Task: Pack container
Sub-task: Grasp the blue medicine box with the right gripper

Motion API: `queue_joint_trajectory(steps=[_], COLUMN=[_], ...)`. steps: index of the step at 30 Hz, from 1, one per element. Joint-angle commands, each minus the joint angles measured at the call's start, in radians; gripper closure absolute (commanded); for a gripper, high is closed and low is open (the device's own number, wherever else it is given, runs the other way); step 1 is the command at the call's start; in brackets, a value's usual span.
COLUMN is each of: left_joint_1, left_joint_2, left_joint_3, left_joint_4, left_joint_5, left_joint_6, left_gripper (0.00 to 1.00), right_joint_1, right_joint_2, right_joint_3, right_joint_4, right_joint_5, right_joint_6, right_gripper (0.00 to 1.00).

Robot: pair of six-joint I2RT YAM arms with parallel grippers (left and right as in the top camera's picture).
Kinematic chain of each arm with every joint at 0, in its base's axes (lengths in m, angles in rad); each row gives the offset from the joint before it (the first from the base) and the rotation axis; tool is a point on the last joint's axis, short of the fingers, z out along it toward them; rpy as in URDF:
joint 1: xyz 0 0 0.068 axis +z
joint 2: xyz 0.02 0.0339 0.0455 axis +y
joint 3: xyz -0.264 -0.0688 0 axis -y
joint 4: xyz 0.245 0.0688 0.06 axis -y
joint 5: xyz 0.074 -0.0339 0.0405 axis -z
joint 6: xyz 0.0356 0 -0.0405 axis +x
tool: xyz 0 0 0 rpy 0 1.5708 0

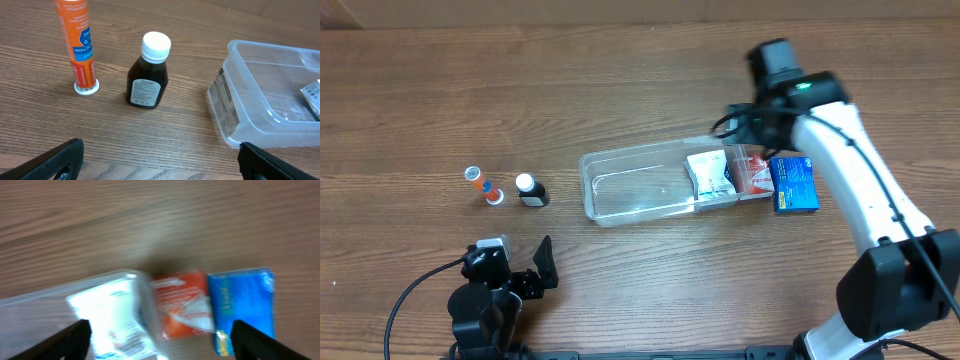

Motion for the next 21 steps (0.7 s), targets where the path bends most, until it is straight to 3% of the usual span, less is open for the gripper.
queue_joint_trajectory(steps=[1, 5, 12, 21], left_joint_1=[-0.004, -0.004, -0.004, -0.004], left_joint_2=[-0.010, -0.010, -0.010, -0.010], left_joint_3=[-0.006, -0.006, -0.006, -0.006], left_joint_4=[0.004, 0.004, 0.004, 0.004], left_joint_5=[-0.007, -0.007, -0.007, -0.007], left_joint_6=[-0.014, -0.014, -0.014, -0.014], left_gripper=[0.00, 0.00, 0.00, 0.00], right_joint_1=[-0.188, -0.316, -0.309, -0.309], right_joint_2=[-0.017, 0.012, 0.018, 0.018], right_joint_3=[0.005, -0.130, -0.326, -0.461], right_joint_4=[-0.031, -0.027, 0.142, 0.322], right_joint_5=[-0.062, -0.090, -0.126, -0.130], right_joint_6=[0.024, -0.044, -0.257, -0.336], right_gripper=[0.07, 0.07, 0.07, 0.07])
